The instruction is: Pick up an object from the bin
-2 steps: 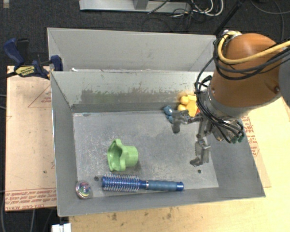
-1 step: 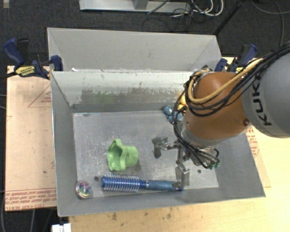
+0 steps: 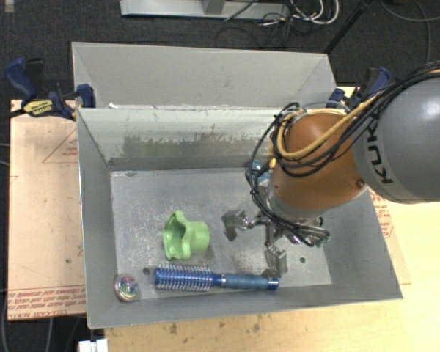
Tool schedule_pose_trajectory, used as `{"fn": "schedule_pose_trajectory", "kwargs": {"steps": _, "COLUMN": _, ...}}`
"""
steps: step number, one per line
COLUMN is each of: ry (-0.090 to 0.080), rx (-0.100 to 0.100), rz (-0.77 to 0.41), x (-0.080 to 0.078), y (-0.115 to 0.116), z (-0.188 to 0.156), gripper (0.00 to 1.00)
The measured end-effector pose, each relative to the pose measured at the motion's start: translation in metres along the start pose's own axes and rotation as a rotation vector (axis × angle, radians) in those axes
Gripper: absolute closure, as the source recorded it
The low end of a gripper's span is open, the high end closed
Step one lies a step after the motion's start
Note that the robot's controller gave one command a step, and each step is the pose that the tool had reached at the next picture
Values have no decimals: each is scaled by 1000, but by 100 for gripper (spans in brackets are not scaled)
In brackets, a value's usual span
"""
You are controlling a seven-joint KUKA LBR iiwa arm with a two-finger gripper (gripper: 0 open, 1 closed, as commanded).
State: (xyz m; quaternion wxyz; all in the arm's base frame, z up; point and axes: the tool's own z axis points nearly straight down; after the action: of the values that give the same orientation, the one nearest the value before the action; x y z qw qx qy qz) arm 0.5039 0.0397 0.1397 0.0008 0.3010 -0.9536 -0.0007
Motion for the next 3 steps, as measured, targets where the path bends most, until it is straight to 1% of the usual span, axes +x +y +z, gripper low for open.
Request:
{"fn": "schedule_pose_trajectory", "kwargs": {"steps": 1, "ry": -2, "rx": 5, "rz": 138, "x": 75, "y": -98, "z": -3, "gripper": 0}}
{"fn": "schedule_pose_trajectory", "kwargs": {"steps": 2, "ry": -6, "rx": -2, "rz": 184, "x": 4, "y": 13, "z": -19, "gripper": 0}}
{"fn": "schedule_pose_trajectory", "kwargs": {"steps": 3, "ry": -10, "rx": 4, "rz": 126, "x": 13, "y": 6, "z": 65, "gripper": 0}}
